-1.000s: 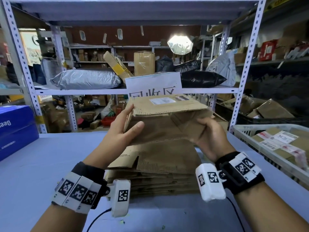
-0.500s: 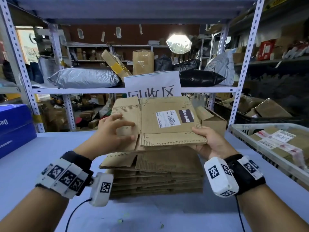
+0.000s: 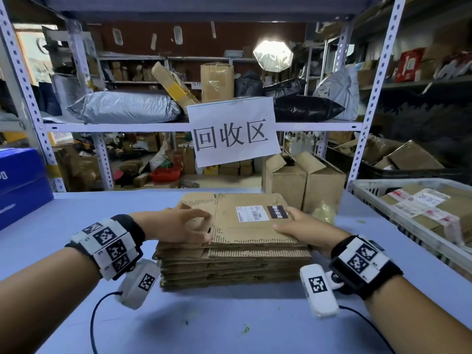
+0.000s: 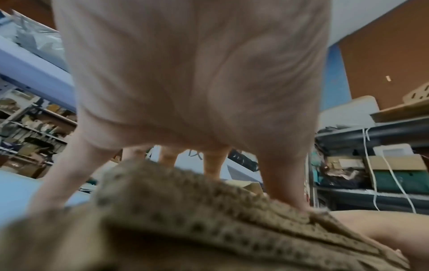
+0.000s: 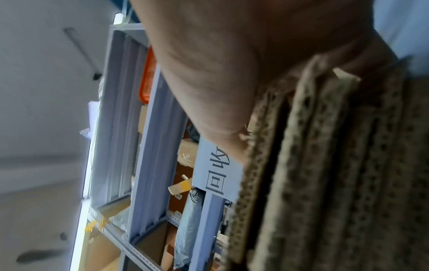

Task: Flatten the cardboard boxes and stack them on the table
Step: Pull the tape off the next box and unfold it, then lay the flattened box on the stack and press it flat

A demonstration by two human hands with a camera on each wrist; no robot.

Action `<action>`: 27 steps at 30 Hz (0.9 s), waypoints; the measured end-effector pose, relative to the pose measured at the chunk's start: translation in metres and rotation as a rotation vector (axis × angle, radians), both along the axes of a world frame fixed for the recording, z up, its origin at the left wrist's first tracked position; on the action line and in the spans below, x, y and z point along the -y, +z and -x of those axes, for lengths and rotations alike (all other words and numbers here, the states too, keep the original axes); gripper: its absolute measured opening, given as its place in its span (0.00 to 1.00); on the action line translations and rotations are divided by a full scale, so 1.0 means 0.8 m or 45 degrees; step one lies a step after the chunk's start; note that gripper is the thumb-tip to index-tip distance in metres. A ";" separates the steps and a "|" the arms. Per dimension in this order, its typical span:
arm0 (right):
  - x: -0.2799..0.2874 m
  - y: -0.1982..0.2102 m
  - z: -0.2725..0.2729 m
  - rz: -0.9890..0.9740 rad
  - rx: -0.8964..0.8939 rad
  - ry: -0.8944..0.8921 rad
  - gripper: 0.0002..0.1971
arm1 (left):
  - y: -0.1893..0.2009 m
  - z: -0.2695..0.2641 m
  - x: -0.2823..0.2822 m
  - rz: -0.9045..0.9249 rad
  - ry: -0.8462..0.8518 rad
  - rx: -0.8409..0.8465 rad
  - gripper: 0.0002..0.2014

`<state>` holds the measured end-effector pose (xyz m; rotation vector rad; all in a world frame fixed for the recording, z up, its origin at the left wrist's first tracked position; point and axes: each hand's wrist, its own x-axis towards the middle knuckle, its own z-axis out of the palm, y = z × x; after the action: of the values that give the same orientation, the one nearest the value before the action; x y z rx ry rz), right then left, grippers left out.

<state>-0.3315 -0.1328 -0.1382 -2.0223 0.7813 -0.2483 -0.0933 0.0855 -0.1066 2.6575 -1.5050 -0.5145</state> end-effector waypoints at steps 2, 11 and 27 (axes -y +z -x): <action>0.002 -0.002 0.001 -0.056 -0.032 0.119 0.47 | 0.001 0.006 -0.002 -0.165 -0.059 0.001 0.61; -0.001 -0.020 -0.018 -0.052 0.212 0.164 0.46 | -0.026 0.018 -0.003 -0.280 -0.050 0.303 0.70; 0.034 0.051 -0.074 0.229 0.079 -0.015 0.18 | 0.111 0.001 0.058 -0.678 -0.136 0.321 0.59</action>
<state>-0.2724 -0.1600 -0.0972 -2.1679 0.7548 -0.3981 -0.0939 0.0392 -0.0176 3.1509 -1.7990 -0.6943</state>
